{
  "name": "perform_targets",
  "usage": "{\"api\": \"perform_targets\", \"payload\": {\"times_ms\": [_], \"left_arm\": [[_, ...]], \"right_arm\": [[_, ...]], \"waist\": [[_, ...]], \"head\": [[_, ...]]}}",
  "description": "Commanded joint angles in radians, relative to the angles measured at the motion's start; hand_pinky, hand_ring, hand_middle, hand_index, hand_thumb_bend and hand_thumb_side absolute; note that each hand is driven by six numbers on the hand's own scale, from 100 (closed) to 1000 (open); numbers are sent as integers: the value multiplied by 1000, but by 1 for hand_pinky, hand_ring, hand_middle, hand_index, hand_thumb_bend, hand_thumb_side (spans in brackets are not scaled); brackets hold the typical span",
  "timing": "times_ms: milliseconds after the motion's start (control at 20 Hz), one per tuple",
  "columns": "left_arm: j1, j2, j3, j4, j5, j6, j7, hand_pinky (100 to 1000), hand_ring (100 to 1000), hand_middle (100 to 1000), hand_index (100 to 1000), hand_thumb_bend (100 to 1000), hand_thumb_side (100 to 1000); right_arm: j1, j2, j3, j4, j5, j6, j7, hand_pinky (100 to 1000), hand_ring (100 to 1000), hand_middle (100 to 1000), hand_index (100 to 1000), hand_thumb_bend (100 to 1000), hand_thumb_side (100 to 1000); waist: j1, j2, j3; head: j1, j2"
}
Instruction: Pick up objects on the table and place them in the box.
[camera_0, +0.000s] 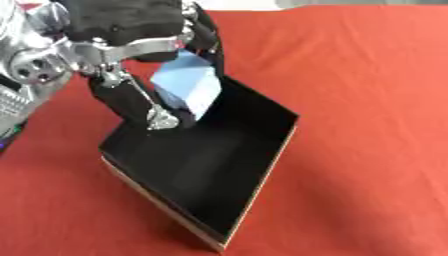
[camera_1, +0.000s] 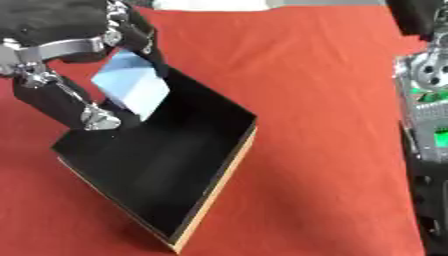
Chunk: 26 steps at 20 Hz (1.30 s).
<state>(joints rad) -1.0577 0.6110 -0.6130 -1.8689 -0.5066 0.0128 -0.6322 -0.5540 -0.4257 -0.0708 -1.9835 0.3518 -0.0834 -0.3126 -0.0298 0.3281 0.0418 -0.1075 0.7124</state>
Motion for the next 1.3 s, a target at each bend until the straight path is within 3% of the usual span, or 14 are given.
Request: {"api": "perform_targets", "payload": {"times_ms": [50,400,700,950,1050,1300], "left_arm": [[-1,-12,-6,7,-32,-22,-4,370,484,508,679,208,100],[45,-80,-41,87,-105,-84,-39,455,553,590,735,220,100],[78,-114,-49,144,-166,-148,-79,587,699,744,850,258,100],[90,-123,-44,160,-191,-185,-121,703,823,889,924,328,220],[92,-123,-36,152,-213,-195,-130,752,860,906,946,401,276],[92,-121,-15,127,-259,-202,-125,765,871,900,943,431,276]], "right_arm": [[-9,-8,-10,-16,-2,-3,-4,770,604,519,799,100,685],[-11,-1,-10,-16,-4,-4,-5,770,604,519,799,100,684],[-10,3,-11,-16,-5,-3,-7,770,603,519,799,100,684],[-10,5,-11,-16,-5,-3,-7,771,603,519,799,100,685],[-9,5,-11,-16,-5,-2,-8,770,602,519,799,100,685],[-8,5,-11,-16,-6,-1,-9,770,602,519,799,100,685]], "waist": [[0,-18,-1],[-6,-17,-7],[-11,-18,-9],[-14,-18,-10],[-16,-18,-9],[-18,-18,-6]], "head": [[-1,7],[1,2],[2,-2],[2,-4],[1,-4],[-1,-5]]}}
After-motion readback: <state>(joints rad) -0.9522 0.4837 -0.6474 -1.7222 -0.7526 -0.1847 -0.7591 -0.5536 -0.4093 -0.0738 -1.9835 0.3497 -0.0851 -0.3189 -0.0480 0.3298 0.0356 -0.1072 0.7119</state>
